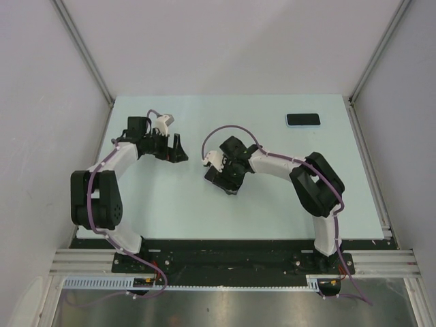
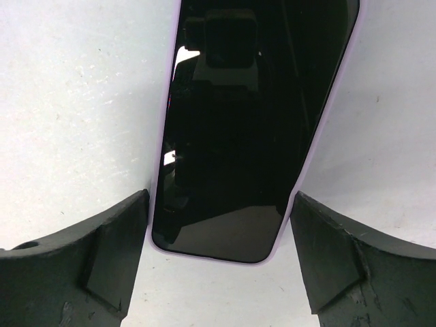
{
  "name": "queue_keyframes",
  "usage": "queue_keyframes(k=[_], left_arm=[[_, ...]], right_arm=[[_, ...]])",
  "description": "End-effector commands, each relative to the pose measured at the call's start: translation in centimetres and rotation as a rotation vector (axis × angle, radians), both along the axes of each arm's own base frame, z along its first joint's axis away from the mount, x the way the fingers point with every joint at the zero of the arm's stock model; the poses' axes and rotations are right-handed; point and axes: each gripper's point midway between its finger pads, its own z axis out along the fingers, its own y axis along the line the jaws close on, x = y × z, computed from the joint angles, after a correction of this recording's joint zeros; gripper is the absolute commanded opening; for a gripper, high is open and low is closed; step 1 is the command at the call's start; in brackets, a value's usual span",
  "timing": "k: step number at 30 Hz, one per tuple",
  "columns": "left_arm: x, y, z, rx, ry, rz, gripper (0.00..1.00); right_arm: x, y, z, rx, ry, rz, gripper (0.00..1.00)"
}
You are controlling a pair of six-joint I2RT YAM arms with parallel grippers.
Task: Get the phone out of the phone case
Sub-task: Move the phone to the center of the board, then pick up the phone at the center of the board.
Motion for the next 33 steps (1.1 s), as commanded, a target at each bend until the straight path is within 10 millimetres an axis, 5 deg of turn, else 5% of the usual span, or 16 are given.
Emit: queue_keyframes(k=[1, 9, 25, 29, 33], left_arm=[[0.4, -0.6, 2.2, -0.064, -0.020, 0.012, 1.00], [-0.4, -0.7, 2.4, -0.071, -0.031, 0.015, 1.00], [-0.5, -0.7, 2.3, -0.076, -0.030, 0.019, 1.00], [-0.5, -0.7, 2.1, -0.072, -0.026, 0.024, 1.00], [-0.3, -0.4, 1.8, -0.060, -0.021, 0.040, 1.00]], right_arm=[[-1.2, 0.3, 0.9, 0.010, 0.077, -0.039, 0.88], [1.0, 2.9, 2.6, 0.082, 0.119, -0.113, 0.98], [0.4, 2.6, -0.8, -0.014, 0.132, -0.096, 0.99], [0.4, 2.2, -1.8, -0.049, 0.118, -0.104, 0.88], [0.5, 1.5, -2.7, -0.126, 0.064, -0.089, 0.88]])
